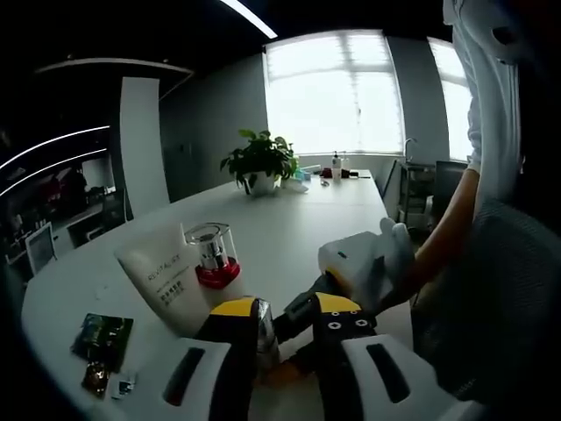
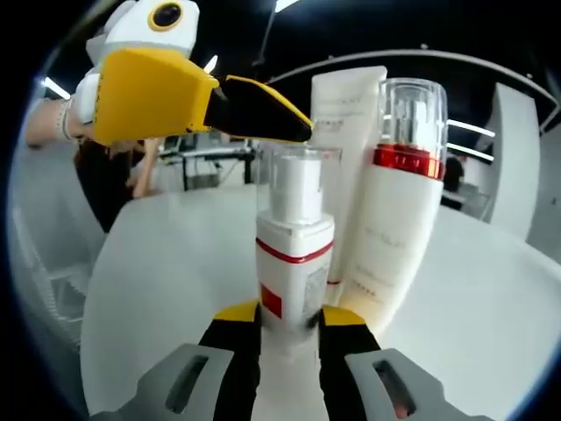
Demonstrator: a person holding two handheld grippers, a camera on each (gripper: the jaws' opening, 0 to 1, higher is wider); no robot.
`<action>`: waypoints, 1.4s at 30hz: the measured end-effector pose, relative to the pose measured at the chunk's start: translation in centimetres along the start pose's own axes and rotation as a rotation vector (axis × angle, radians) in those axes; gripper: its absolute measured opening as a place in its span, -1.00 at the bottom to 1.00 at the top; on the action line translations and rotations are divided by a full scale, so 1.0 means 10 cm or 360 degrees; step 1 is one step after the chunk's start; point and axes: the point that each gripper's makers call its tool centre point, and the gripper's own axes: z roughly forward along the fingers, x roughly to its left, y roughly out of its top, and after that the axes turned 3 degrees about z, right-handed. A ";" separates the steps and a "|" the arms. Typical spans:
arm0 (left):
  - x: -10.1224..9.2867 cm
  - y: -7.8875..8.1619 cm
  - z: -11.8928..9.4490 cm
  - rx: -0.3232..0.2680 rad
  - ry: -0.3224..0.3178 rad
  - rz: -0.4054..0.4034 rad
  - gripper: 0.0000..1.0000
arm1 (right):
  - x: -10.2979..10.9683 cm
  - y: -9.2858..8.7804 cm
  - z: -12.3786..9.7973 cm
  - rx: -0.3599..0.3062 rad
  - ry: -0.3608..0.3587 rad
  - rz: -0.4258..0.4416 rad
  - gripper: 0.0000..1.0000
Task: Arrange the skincare products in the storage area until every visible bottle or jar stands upright without overlapping.
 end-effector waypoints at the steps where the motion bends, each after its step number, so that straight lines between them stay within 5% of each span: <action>1: 0.00 0.00 0.00 0.0004 0.0000 -0.0005 -0.60 | -0.01 -0.02 0.00 0.0012 -0.0003 0.0000 -0.66; 20: -0.07 0.00 0.01 0.0003 -0.0042 -0.0002 -0.62 | -0.03 -0.12 -0.18 0.0049 -0.0032 -0.0023 -0.72; 29: -0.09 0.01 0.01 0.0007 -0.0049 -0.0012 -0.63 | -0.09 -0.12 -0.17 0.0064 0.0134 -0.0136 -0.74; 42: -0.10 0.01 0.03 -0.0006 -0.0061 -0.0014 -0.61 | -0.18 -0.11 -0.20 0.0073 0.0171 -0.0069 -0.75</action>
